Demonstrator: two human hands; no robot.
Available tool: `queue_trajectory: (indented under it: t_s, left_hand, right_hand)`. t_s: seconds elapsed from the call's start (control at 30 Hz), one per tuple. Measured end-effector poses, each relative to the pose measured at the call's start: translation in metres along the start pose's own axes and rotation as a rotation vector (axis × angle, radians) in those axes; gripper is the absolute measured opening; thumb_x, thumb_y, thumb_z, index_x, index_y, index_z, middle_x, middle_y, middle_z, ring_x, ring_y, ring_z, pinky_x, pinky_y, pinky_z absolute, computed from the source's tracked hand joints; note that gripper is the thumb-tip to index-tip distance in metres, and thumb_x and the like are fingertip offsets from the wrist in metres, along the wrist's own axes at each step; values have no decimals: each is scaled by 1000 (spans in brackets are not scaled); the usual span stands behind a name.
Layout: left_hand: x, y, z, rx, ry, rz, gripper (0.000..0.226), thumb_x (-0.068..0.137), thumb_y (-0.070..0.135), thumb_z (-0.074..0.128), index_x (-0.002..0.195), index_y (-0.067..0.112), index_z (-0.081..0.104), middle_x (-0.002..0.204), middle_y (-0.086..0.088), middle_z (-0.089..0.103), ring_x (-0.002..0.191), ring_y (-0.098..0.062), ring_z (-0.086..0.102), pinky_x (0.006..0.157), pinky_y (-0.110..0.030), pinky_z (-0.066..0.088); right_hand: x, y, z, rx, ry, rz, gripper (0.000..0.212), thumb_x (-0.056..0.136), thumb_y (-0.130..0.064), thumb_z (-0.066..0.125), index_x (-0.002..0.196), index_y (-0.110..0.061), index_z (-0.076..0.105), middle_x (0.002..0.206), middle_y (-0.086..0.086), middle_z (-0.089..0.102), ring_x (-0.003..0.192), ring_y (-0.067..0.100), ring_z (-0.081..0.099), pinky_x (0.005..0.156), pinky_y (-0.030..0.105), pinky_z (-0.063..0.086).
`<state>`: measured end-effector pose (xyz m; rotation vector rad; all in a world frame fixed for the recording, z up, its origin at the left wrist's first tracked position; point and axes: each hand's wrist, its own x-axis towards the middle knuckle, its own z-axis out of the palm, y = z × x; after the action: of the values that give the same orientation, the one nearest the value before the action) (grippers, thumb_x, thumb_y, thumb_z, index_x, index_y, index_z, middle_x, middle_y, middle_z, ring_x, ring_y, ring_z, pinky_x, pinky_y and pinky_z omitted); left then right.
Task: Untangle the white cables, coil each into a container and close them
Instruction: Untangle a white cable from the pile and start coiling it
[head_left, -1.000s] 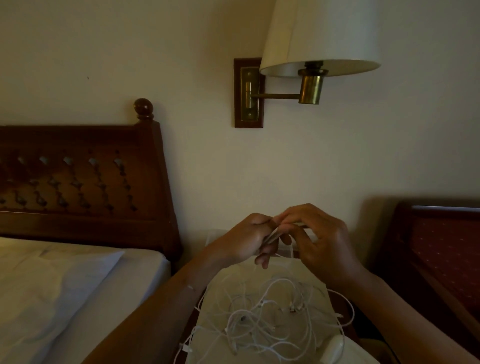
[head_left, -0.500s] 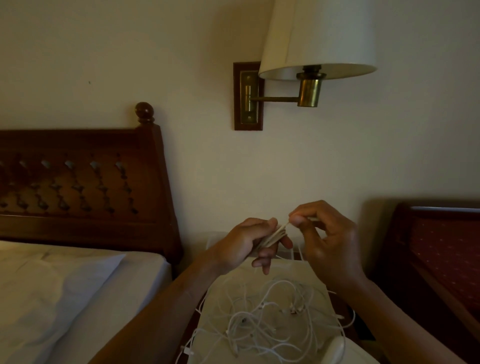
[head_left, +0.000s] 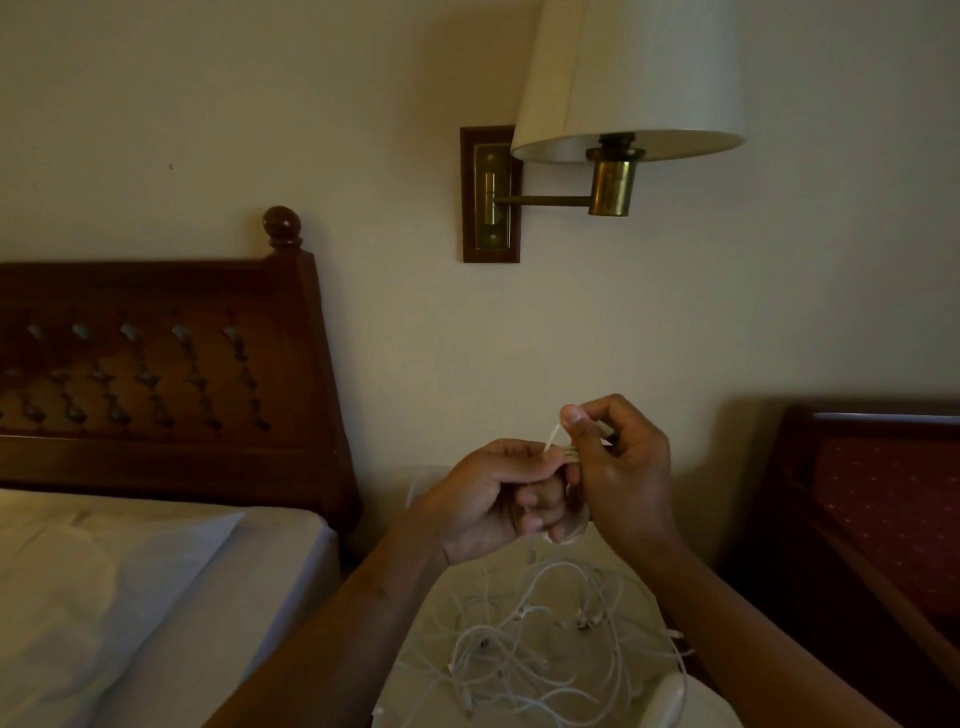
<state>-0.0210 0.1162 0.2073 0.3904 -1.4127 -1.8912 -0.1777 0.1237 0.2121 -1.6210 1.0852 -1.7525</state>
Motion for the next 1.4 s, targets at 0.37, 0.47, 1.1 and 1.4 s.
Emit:
queue_trajectory:
  t_s: [0.37, 0.47, 1.1, 1.4]
  left_hand:
    - [-2, -19, 10, -1, 265, 92, 30, 104, 22, 49, 101, -5, 61, 69, -3, 52, 70, -19, 45, 72, -29, 50]
    - [-1, -17, 14, 13, 281, 91, 22, 106, 21, 46, 109, 0, 46, 67, 2, 49, 69, -16, 38, 70, -27, 48]
    - [2, 0, -1, 429, 402, 143, 33, 100, 34, 51, 74, 19, 64, 64, 4, 45, 59, -10, 43, 72, -39, 34]
    - [3, 9, -3, 541, 520, 125, 34, 99, 34, 51, 70, 23, 65, 74, -3, 55, 67, -17, 51, 74, -37, 40]
  right_hand:
    - [3, 7, 4, -11, 201, -49, 21, 96, -13, 68, 77, -20, 65, 70, -9, 67, 57, -1, 62, 51, 10, 45]
    - [4, 9, 5, -12, 211, -68, 21, 96, -13, 68, 77, -22, 66, 73, -10, 68, 63, 1, 63, 55, 9, 45]
    - [36, 11, -38, 58, -364, 243, 16, 79, -9, 81, 86, -23, 83, 88, 4, 80, 79, 19, 77, 67, 20, 59]
    - [31, 3, -33, 377, -511, 555, 35, 94, -8, 48, 116, -6, 74, 114, 26, 72, 111, 44, 68, 98, 54, 56]
